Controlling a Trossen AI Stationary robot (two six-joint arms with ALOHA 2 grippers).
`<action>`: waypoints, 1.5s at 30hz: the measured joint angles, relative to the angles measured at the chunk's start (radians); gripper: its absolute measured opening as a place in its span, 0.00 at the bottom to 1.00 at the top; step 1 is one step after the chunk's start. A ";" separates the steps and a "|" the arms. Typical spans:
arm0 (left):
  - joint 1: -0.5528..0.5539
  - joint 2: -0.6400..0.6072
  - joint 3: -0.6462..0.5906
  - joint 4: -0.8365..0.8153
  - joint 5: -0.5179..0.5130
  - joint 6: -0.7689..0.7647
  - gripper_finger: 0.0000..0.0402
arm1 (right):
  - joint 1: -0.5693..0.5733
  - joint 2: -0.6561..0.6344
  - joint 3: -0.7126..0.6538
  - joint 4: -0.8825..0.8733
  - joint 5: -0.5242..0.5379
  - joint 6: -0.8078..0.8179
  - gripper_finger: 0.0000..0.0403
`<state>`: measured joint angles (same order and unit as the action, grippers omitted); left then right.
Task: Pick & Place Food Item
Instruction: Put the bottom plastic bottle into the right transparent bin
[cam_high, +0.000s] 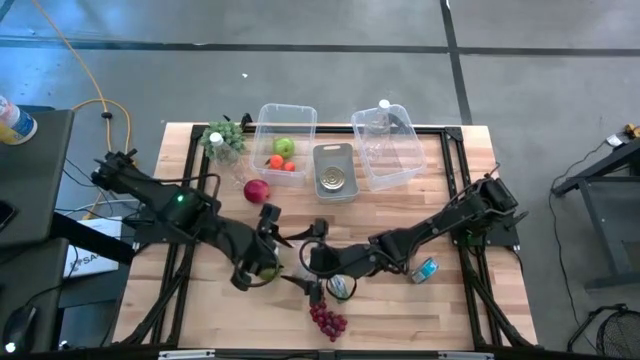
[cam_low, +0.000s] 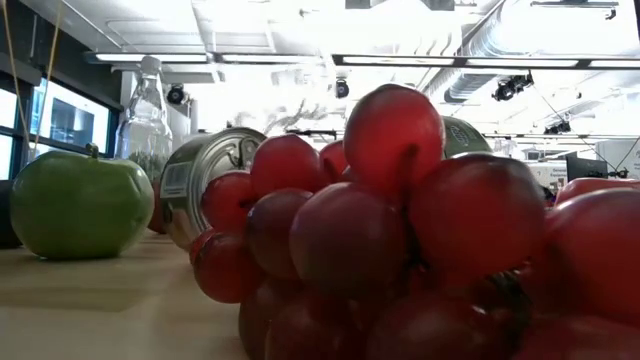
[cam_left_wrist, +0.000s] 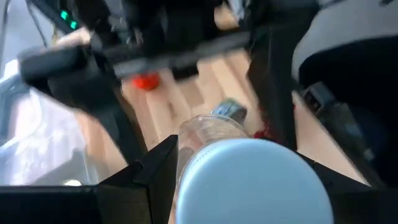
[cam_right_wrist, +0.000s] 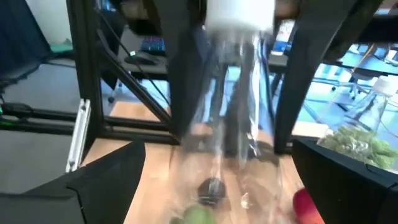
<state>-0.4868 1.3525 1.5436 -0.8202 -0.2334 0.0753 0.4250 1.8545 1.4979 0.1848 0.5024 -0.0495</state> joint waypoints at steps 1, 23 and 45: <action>0.002 0.000 0.000 0.021 0.013 0.009 0.48 | -0.002 0.000 0.000 -0.007 0.004 0.004 0.98; 0.015 0.000 0.000 0.047 0.045 0.022 0.48 | -0.016 0.034 0.002 0.020 -0.005 0.003 0.60; 0.010 0.000 0.000 0.059 0.046 -0.018 0.48 | -0.015 0.032 0.002 0.000 -0.006 -0.002 0.54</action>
<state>-0.4768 1.3529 1.5433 -0.7609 -0.1875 0.0573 0.4099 1.8870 1.5002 0.1852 0.4961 -0.0512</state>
